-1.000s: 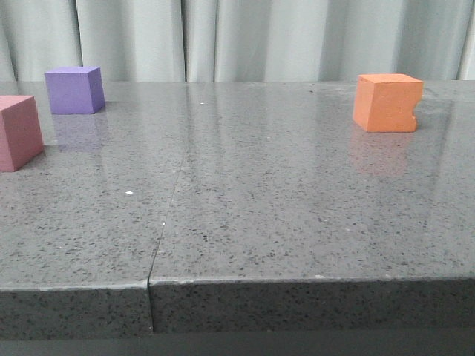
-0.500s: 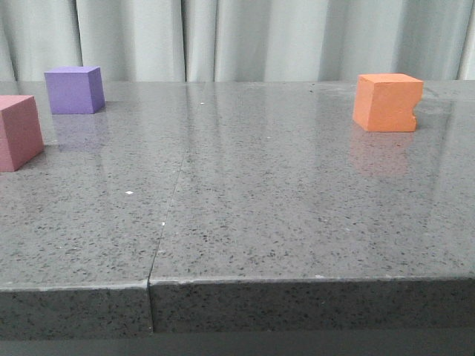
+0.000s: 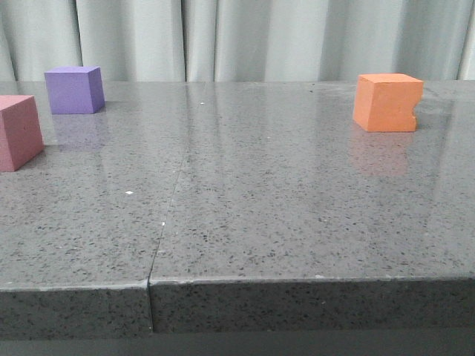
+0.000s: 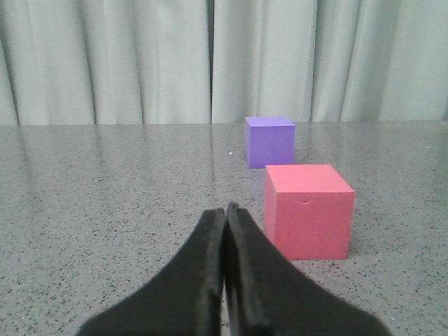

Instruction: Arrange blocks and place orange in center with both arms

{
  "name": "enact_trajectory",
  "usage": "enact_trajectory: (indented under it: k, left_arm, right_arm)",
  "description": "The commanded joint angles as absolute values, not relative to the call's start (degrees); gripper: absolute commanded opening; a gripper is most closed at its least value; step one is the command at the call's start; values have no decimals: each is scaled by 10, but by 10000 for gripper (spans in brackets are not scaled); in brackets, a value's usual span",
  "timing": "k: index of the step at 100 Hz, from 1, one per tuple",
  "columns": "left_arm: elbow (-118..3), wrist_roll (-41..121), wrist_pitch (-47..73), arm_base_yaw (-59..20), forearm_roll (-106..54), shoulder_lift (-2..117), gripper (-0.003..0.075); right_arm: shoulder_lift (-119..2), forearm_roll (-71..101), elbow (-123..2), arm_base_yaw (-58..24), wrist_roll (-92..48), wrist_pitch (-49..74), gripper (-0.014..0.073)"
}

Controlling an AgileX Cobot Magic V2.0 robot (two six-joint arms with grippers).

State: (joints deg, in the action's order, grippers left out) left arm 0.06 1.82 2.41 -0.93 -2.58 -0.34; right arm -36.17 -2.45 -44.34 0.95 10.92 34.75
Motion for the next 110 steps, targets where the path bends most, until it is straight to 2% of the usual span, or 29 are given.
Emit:
enact_trajectory:
  k: [1, 10, 20, 39, 46, 51, 83, 110]
  left_arm:
    - [23, 18, -21, -9, -28, -19, -20]
    - [23, 18, -21, -9, -28, -19, -20]
    - [23, 18, -21, -9, -28, -19, -20]
    - [23, 18, -21, -9, -28, -19, -20]
    - [23, 18, -21, -9, -28, -19, -20]
    - [23, 18, -21, -9, -28, -19, -20]
    - [23, 18, -21, -9, -28, -19, -20]
    - [23, 18, -21, -9, -28, -19, -20]
  right_arm:
    - [-396, -30, -487, 13, 102, 343, -64]
    - [-424, -30, -506, 13, 102, 371, -27]
    - [-448, -30, -521, 13, 102, 384, 80]
    - [-474, -26, -535, 13, 102, 382, 430]
    - [-484, -26, -539, 13, 92, 383, 527]
    - [-490, -26, -543, 12, 71, 385, 566]
    - [-549, 29, -618, 5, 53, 447, 577]
    - [-638, 32, -726, -41, 53, 537, 571]
